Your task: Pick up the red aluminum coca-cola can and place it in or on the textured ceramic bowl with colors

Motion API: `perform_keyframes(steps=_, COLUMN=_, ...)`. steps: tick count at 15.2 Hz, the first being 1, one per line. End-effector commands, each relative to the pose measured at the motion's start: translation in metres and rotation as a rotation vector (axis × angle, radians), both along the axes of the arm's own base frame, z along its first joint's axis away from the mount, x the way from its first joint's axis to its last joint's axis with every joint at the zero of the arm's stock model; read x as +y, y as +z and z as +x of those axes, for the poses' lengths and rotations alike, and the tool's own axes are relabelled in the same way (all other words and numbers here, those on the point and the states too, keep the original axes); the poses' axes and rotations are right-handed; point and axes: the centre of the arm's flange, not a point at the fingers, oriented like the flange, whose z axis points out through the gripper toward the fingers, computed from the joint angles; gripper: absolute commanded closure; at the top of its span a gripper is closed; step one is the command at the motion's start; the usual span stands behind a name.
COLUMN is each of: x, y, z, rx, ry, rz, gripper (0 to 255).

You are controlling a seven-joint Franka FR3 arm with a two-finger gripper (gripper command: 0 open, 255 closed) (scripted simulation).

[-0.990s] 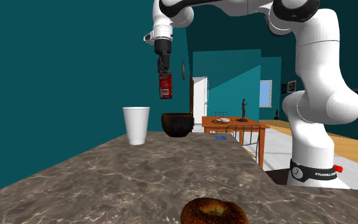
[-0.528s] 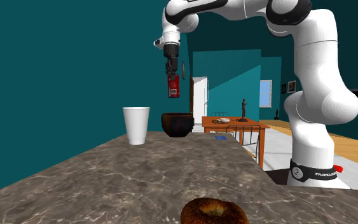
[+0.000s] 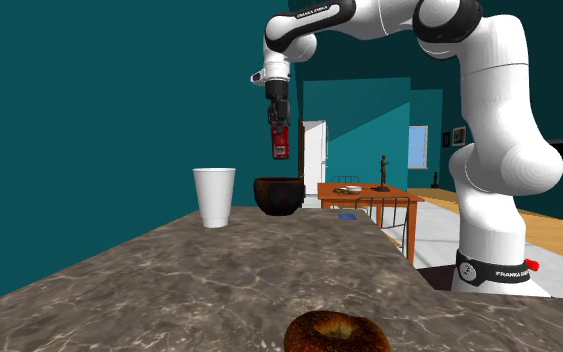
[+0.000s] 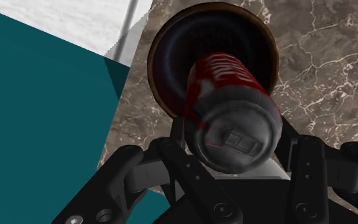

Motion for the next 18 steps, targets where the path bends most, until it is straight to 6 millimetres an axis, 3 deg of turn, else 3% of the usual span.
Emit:
perform_keyframes(steps=1, x=0.000, y=-0.011, z=0.000, rx=-0.001, ry=0.000, rz=-0.001, gripper=255)
perform_keyframes(steps=13, x=0.000, y=-0.074, z=0.000, rx=-0.001, ry=0.000, rz=-0.001, gripper=255)
perform_keyframes(steps=18, x=0.000, y=-0.075, z=0.000, rx=-0.001, ry=0.000, rz=-0.001, gripper=255)
